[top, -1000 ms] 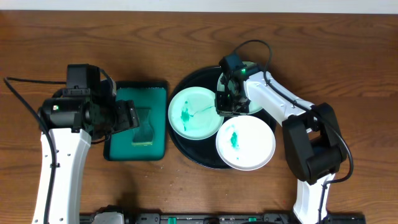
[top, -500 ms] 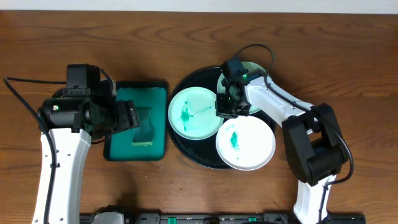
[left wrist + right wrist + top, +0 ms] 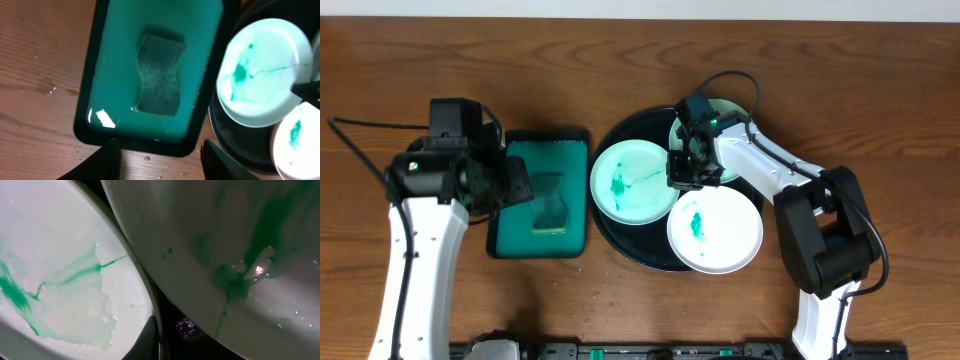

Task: Clean dirty plates on tray and stack at the side
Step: 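Grip the light green plate rim with the right gripper, tilting it, then lower the left gripper into the tray and grasp the sponge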

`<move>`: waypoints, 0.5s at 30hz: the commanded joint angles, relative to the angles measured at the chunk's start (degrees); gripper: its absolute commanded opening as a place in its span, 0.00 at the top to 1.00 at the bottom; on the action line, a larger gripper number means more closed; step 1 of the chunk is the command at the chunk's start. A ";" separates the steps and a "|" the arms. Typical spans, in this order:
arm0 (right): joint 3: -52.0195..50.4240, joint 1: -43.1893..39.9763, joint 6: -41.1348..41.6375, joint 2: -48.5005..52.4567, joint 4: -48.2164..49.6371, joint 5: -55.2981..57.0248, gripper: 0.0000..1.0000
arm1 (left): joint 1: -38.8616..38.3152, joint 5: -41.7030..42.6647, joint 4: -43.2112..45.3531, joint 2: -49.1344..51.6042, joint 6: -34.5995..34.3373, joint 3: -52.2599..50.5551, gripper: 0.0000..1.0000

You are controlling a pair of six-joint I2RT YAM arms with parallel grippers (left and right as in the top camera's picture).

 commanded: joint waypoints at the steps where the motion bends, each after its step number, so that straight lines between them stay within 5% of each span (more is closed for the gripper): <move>1: -2.21 0.68 -0.09 1.29 -1.79 0.07 0.99 | 0.13 -1.53 1.31 3.50 -0.33 -0.66 0.47; 15: -2.21 0.68 -0.09 1.29 -2.32 0.04 0.99 | 0.13 -1.62 8.50 17.68 -0.24 -1.68 0.45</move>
